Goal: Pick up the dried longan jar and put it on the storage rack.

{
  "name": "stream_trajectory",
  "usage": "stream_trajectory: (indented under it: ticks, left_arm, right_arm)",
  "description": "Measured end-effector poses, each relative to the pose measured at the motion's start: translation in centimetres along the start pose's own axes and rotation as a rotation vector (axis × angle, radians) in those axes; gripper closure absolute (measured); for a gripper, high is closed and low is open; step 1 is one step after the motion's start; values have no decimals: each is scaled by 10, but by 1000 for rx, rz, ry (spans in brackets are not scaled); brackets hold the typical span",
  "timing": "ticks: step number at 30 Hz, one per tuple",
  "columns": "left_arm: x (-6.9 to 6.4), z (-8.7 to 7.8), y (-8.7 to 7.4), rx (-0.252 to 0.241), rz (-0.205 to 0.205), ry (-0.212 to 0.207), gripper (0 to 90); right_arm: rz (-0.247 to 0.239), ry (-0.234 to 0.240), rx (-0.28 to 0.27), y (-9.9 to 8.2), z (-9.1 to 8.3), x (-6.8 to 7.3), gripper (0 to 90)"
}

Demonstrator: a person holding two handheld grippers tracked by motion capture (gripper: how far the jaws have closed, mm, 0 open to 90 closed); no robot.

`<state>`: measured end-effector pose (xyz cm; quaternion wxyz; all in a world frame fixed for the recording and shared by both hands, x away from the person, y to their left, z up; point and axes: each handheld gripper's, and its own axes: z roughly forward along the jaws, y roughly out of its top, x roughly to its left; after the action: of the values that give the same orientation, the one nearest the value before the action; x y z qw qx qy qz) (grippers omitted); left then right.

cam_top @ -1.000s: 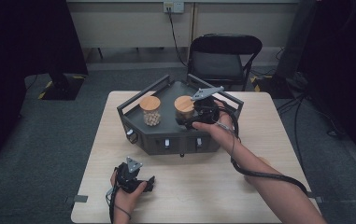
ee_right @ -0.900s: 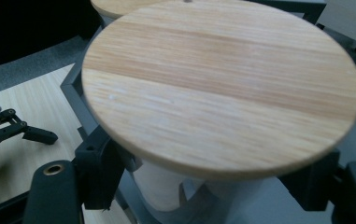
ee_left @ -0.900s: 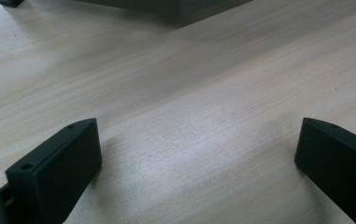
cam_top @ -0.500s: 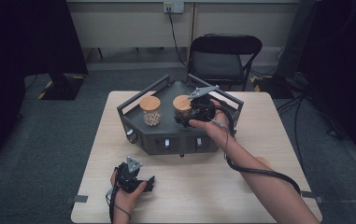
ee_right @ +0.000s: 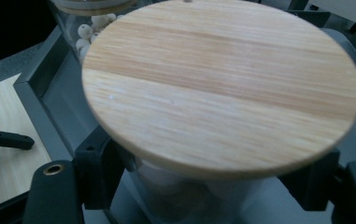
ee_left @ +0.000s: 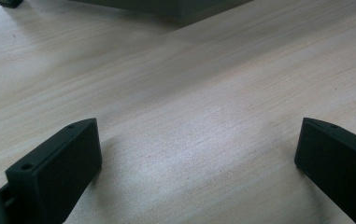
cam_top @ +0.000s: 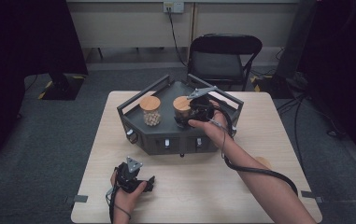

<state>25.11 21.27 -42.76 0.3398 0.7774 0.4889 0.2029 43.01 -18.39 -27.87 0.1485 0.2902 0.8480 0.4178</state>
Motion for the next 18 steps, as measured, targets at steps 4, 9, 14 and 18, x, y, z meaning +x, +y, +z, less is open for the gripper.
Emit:
stream_trajectory:
  ticks: [4,9,14,18]
  left_arm:
    - [0,0,0,-1,0,1,0]
    - [0,0,0,-1,0,0,0]
    - [0,0,0,0,0,0,0]
    - [0,0,0,-1,0,1,0]
  right_arm:
    - [-3,0,15,1,3,0,253]
    - [2,1,17,1,7,0,253]
    - [-1,-4,21,1,9,0,252]
    - [2,-4,24,2,11,0,253]
